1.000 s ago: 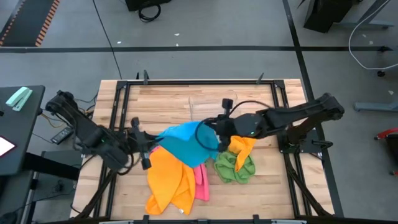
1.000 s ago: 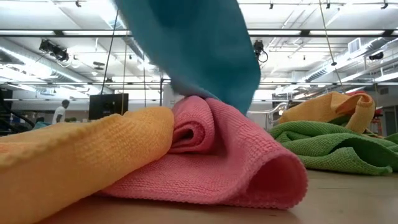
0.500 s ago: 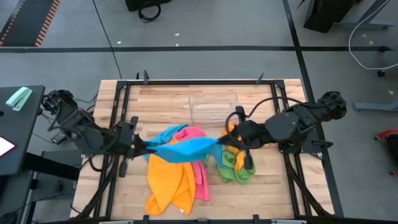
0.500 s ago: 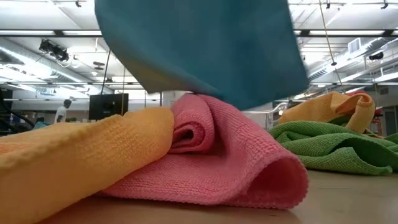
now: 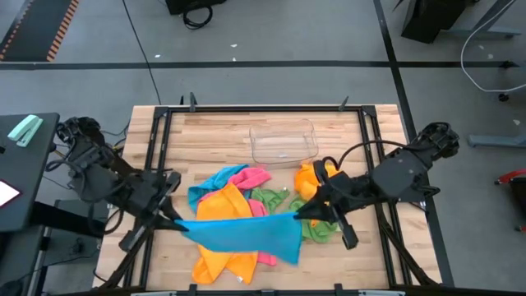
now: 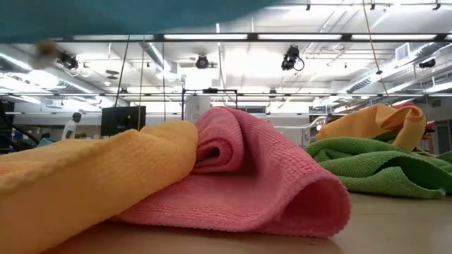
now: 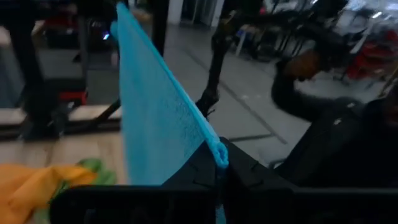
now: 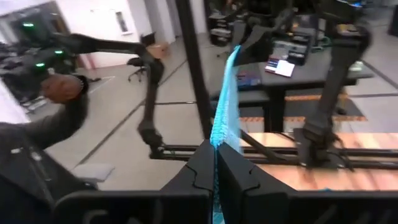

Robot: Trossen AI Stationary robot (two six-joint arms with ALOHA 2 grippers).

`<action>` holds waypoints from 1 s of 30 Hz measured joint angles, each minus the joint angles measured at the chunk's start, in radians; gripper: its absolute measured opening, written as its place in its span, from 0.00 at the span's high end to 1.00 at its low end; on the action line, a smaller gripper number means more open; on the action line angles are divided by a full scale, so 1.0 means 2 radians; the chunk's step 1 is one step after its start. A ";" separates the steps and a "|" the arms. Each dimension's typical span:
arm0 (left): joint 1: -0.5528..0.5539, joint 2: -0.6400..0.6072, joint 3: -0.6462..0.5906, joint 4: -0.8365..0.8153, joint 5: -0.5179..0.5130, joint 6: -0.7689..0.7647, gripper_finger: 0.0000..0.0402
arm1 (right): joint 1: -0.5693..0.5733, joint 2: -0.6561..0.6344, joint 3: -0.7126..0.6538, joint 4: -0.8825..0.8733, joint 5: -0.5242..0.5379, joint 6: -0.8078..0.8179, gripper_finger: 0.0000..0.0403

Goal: Fold microfiber towels
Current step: Fold the bottom blue microfiber cloth

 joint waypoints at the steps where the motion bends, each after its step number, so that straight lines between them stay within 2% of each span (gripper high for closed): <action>1: 0.000 0.000 -0.001 -0.015 -0.009 -0.007 0.94 | -0.002 0.000 0.000 -0.013 0.014 -0.003 0.97; 6: 0.011 0.006 -0.002 -0.160 -0.103 -0.068 0.96 | -0.034 0.002 -0.025 -0.103 0.100 -0.003 0.97; 12: 0.046 0.025 -0.002 -0.301 -0.195 -0.133 0.97 | -0.109 0.003 -0.094 -0.138 0.111 -0.016 0.97; 16: 0.087 0.043 -0.002 -0.354 -0.212 -0.154 0.94 | -0.163 0.003 -0.126 -0.137 0.111 -0.040 0.97; 20: 0.125 0.078 -0.002 -0.402 -0.213 -0.162 0.97 | -0.206 0.003 -0.153 -0.137 0.110 -0.061 0.97; 24: 0.151 0.108 -0.002 -0.441 -0.236 -0.161 0.98 | -0.235 0.003 -0.175 -0.134 0.106 -0.089 0.97; 30: 0.201 0.142 -0.002 -0.495 -0.278 -0.161 0.95 | -0.273 0.003 -0.193 -0.109 0.106 -0.152 0.97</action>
